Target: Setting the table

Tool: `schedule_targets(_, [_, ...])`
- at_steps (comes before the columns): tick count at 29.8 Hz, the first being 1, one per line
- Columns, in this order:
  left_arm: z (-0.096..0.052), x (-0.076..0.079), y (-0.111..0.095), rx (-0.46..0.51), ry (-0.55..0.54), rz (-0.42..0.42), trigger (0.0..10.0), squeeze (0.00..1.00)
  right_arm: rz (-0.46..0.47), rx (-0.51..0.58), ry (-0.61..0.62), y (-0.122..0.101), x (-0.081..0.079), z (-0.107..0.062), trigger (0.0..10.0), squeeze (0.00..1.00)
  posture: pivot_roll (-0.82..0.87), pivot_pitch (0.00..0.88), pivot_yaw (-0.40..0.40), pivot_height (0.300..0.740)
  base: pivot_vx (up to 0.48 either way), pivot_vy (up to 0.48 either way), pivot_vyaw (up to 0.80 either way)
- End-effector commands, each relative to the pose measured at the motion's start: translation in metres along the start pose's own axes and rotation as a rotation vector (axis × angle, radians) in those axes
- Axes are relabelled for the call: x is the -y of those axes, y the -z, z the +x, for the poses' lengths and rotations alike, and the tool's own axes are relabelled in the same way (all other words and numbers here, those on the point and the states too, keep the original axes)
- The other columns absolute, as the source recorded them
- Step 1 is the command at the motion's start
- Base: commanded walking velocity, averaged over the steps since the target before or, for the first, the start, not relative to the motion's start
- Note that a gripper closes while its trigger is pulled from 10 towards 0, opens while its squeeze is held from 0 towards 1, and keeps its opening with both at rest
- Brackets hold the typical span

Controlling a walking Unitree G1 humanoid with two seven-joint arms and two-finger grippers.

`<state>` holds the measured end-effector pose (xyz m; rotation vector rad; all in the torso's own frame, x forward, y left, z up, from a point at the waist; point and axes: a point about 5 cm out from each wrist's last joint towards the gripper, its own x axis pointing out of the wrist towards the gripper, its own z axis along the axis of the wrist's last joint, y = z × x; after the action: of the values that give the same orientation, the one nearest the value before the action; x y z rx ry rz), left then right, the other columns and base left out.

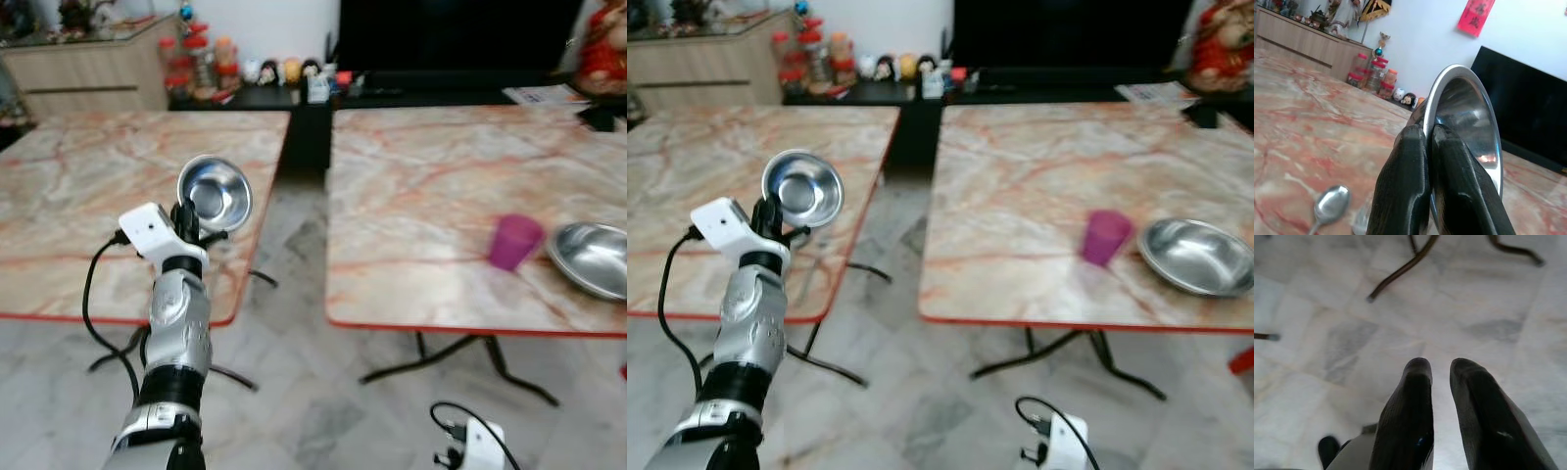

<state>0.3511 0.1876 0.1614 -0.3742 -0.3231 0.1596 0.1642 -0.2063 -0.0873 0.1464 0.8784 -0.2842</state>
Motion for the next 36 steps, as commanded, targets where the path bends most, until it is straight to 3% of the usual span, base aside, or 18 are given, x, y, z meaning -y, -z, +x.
schedule_targets(1, [0.0, -0.009, -0.005, 0.014, -0.019, 0.018, 10.0, 0.0, 0.012, -0.004, -0.019, 0.001, -0.009, 0.0, 10.0, 0.0, -0.04, 0.0, 0.023, 0.74, 0.0, -0.382, 0.0])
schedule_targets(19, [-0.004, -0.018, -0.008, 0.015, -0.032, 0.04, 10.0, 0.0, 0.014, -0.002, -0.021, 0.001, -0.01, 0.0, 10.0, 0.0, -0.04, 0.0, 0.025, 0.74, 0.0, -0.383, 0.0])
schedule_targets(23, [-0.02, -0.033, 0.006, -0.05, -0.055, 0.083, 10.0, 0.0, 0.017, -0.002, -0.019, 0.002, -0.01, 0.0, 10.0, 0.0, -0.04, 0.0, 0.031, 0.74, 0.0, -0.381, 0.0])
schedule_targets(26, [-0.024, -0.037, 0.008, -0.061, -0.065, 0.092, 10.0, 0.0, 0.018, -0.002, -0.02, 0.003, -0.01, 0.0, 10.0, 0.0, -0.04, 0.0, 0.029, 0.74, 0.0, -0.382, 0.0])
schedule_targets(34, [-0.044, -0.072, 0.021, -0.142, -0.144, 0.171, 10.0, 0.0, 0.01, -0.004, -0.026, 0.003, -0.011, -0.001, 10.0, 0.0, -0.03, 0.0, 0.026, 0.74, 0.0, -0.374, 0.0])
schedule_targets(36, [-0.044, -0.072, 0.021, -0.142, -0.144, 0.171, 10.0, 0.0, 0.01, -0.004, -0.026, 0.003, -0.011, -0.001, 10.0, 0.0, -0.03, 0.0, 0.026, 0.74, 0.0, -0.334, 0.0])
